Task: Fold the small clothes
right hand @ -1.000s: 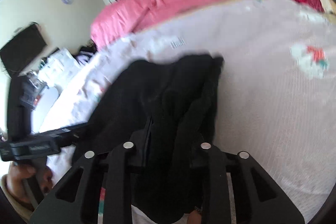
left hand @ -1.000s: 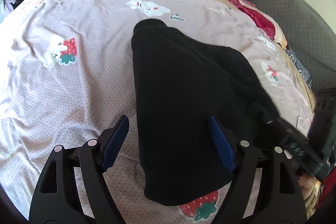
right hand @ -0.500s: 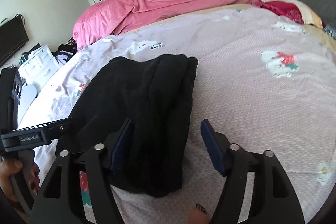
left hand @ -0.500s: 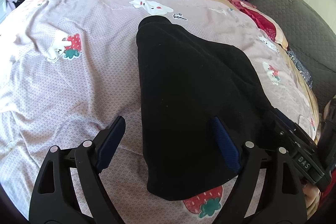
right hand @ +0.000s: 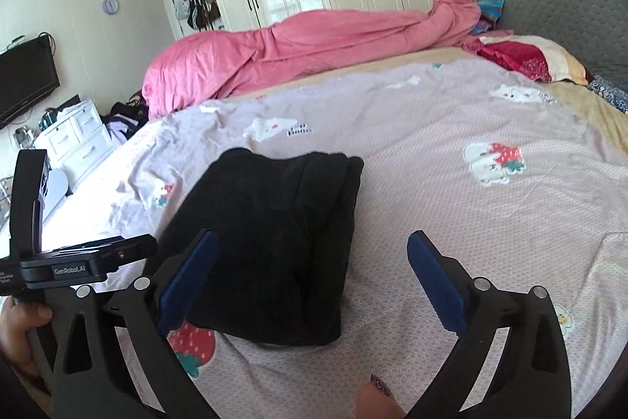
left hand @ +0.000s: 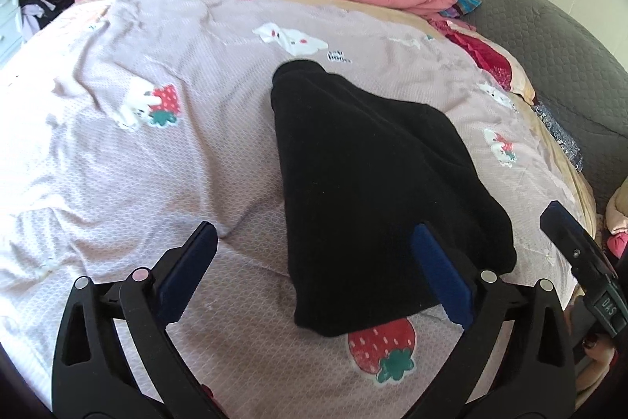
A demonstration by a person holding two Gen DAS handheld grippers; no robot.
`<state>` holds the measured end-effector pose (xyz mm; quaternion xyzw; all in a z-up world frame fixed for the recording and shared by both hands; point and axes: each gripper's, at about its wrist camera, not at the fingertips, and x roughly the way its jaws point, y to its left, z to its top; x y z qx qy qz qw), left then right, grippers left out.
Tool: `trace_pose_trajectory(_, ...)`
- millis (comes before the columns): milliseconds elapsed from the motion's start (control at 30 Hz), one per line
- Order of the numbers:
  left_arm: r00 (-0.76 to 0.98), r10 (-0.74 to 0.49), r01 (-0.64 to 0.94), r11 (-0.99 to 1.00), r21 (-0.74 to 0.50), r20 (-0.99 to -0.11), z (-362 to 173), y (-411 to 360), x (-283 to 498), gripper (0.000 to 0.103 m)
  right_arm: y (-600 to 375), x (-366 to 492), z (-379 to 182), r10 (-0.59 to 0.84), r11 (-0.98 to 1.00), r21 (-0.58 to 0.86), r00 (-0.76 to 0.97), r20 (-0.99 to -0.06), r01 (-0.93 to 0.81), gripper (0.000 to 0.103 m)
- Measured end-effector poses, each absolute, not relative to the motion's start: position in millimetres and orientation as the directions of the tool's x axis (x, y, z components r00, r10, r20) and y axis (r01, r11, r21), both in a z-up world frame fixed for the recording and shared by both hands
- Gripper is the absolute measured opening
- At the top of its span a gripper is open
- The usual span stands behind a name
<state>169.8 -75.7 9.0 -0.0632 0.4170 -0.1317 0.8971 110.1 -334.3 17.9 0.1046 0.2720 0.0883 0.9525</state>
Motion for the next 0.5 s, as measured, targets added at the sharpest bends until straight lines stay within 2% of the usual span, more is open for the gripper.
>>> trace_pose_trajectory(500, 0.734, -0.211, 0.185, 0.977, -0.110, -0.646, 40.6, -62.1, 121.3, 0.094, -324.7, 77.4, 39.6, 0.195, 0.975, 0.185, 0.878, -0.438, -0.124, 0.098)
